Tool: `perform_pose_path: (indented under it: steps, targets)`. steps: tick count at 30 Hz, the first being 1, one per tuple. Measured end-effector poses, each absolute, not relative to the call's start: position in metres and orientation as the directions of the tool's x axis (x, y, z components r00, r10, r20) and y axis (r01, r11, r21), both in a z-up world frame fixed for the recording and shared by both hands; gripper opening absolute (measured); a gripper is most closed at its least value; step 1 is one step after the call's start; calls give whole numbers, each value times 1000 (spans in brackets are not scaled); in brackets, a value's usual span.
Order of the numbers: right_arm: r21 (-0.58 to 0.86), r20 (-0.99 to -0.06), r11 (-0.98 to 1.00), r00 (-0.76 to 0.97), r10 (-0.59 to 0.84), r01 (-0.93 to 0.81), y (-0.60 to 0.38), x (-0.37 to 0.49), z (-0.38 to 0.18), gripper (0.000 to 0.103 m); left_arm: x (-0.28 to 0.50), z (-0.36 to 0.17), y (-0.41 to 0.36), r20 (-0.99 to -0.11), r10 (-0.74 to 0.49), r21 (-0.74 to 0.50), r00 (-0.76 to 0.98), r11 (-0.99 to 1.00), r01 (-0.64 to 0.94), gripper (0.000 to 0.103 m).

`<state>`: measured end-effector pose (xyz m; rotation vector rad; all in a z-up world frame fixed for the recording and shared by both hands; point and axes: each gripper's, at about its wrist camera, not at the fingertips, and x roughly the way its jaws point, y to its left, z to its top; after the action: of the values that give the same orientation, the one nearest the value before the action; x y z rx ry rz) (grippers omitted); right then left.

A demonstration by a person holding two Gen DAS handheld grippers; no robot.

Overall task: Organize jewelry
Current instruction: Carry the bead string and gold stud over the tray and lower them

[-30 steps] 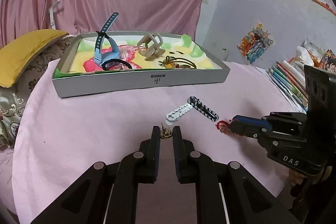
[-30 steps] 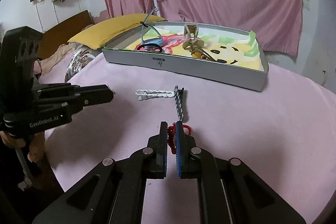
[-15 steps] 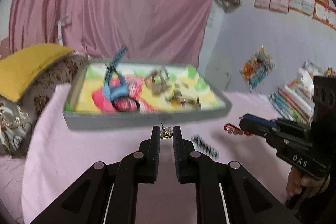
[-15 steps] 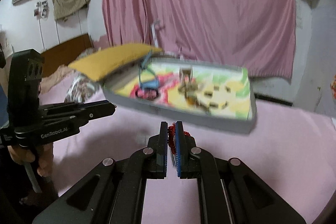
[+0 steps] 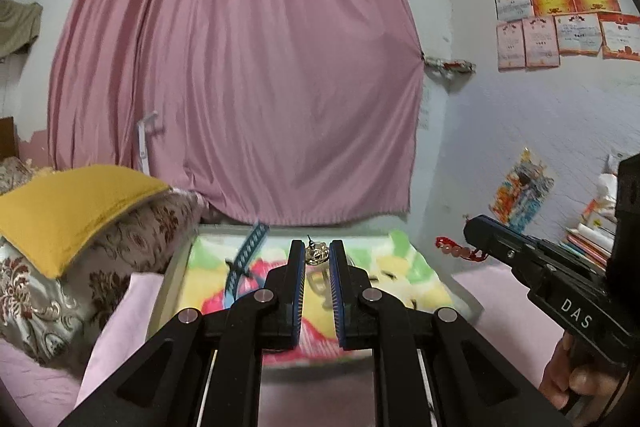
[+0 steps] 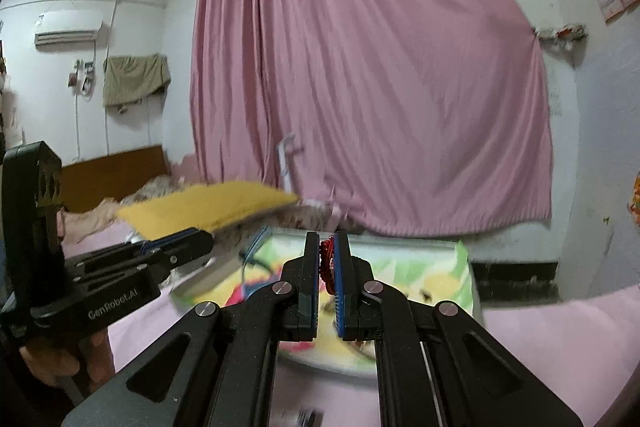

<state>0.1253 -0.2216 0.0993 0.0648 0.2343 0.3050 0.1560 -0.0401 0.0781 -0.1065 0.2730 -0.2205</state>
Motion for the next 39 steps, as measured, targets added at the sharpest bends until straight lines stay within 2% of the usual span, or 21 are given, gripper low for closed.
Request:
perform_pose_path:
  steps: [6,18,27,31,39]
  targets:
    - [74,-177,965,949,262,-252,-214,138,93,6,177,75,-40,-225,-193,-123,955,978,169,12]
    - [86,-327,977,920,214,-197,-219,185,67,6,199,55,-41,-295,-179,-109,938,982,153,12]
    - [146,-486,972,843,232,-183,-229,210,47,6,218,43,-43,-442,-244,-144,863,969,201,12]
    - [202,-530,964,809,255,-171,-241,218,36,6,229,31,-45,-530,-247,-147,811,969,199,12]
    - [220,-602,957,746,285,-187,-238,225,22,6,239,15,-47,-624,-259,-170,737,966,195,12]
